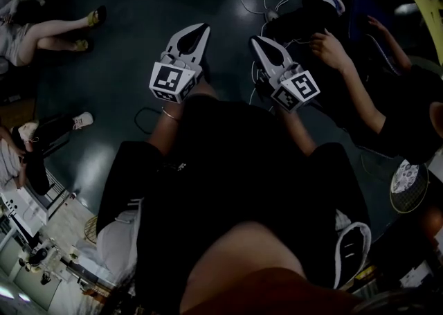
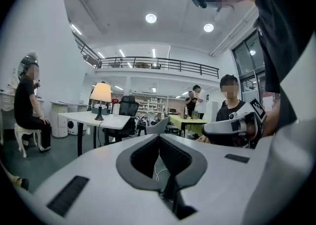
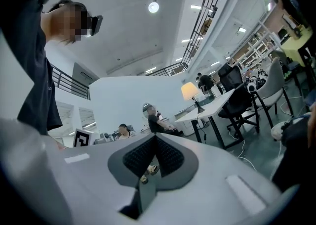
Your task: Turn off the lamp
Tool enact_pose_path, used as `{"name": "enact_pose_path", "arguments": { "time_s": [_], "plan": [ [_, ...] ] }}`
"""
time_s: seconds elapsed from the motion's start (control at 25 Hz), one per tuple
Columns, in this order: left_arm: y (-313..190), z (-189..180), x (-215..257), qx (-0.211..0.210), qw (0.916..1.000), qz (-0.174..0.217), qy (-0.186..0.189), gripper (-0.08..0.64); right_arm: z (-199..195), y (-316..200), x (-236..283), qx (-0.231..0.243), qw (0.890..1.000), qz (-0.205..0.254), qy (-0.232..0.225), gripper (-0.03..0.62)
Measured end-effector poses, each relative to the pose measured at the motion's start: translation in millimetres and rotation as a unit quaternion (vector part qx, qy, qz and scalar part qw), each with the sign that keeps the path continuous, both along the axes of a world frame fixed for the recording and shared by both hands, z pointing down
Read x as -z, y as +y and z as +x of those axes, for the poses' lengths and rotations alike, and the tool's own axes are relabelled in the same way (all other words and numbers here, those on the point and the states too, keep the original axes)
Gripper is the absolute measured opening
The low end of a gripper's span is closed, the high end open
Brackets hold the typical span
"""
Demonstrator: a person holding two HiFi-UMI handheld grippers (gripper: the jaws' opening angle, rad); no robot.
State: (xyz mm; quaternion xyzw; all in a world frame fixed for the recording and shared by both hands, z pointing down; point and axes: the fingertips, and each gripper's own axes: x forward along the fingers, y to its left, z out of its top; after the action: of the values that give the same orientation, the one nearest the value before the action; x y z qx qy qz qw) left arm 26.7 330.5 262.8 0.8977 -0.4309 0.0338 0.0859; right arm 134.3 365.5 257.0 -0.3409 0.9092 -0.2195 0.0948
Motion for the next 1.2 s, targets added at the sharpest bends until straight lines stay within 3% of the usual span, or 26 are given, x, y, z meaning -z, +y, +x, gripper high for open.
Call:
{"name": "enact_pose_path", "arguments": {
  "time_s": [0.44,0.72,0.96,1.2],
  "plan": [
    [-125,-96,-21,-0.025,0.9994,-0.018,-0.016,0.008,-77,-134,-20,-0.063,0.998,-0.025,0.012,-0.011],
    [-179,-130,-36,-0.031,0.9987,-0.034,-0.023,0.008,-100,-198,-28,-0.090,0.995,-0.028,0.013,-0.011],
    [-227,-144,-50,-0.030,0.9983,-0.048,-0.017,0.008,-108,-254,-36,-0.099,0.994,-0.033,0.018,-0.011],
    [-270,-121,-50,-0.010,0.9980,-0.060,-0.018,0.008,-91,-306,-31,-0.078,0.996,-0.023,0.020,-0.011]
  ]
}}
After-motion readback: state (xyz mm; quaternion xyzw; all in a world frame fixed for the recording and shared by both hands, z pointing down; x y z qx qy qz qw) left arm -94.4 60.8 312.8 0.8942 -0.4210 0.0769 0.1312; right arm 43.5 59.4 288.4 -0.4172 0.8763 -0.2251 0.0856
